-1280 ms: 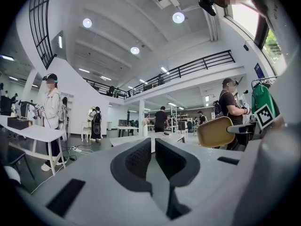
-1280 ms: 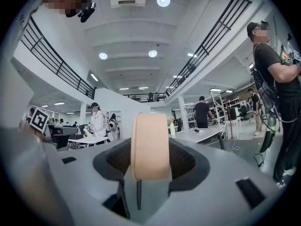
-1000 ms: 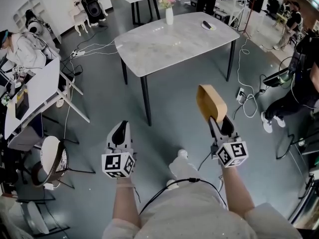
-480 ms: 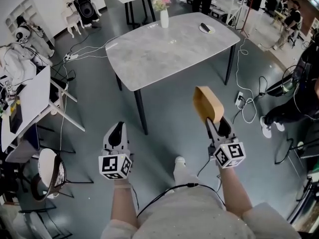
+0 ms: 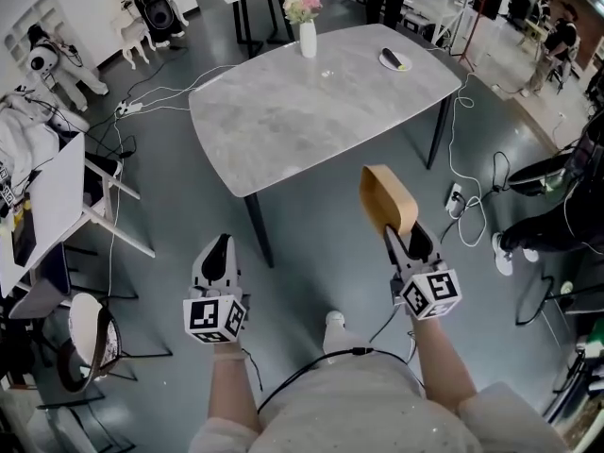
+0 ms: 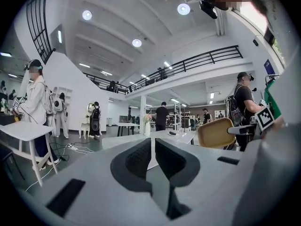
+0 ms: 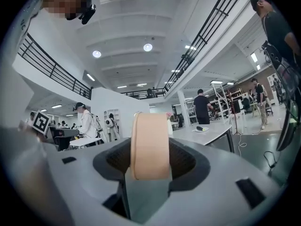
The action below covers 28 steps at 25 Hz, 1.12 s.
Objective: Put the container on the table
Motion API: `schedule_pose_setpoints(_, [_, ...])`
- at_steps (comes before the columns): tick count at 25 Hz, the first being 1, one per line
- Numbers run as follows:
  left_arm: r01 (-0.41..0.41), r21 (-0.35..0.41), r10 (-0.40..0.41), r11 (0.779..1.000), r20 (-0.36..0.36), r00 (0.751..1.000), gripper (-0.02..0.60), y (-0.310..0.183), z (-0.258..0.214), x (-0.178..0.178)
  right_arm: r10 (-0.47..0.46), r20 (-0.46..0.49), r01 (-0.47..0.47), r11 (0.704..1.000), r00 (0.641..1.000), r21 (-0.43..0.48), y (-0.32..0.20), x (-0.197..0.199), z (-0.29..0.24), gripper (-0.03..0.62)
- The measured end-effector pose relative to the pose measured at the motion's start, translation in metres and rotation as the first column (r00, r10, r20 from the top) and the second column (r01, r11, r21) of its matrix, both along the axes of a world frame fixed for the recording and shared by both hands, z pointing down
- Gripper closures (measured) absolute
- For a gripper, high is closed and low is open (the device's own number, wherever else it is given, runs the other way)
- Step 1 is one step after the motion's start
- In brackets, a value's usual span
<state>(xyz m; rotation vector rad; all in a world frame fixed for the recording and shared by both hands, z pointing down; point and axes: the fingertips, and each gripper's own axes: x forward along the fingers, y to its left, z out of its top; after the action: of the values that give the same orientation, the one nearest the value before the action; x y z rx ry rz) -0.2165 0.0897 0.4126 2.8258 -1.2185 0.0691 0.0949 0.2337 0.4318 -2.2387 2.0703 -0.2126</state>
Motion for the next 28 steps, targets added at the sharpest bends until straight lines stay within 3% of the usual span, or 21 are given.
schedule_pose_setpoints(15, [0.016,-0.004,-0.016,1.0,0.007,1.0,0.552,-0.056,0.006,0.074,-0.043,0.002,0.043,0.999,0.999,0.0,-0.066,0.07,0.003,0.362])
schedule_pose_setpoints(28, [-0.008,-0.015,0.009,1.0,0.024,1.0,0.552,-0.072,0.014,0.095,-0.025,0.027,0.025,1.0,0.999,-0.009,-0.073,0.086,0.015,0.362])
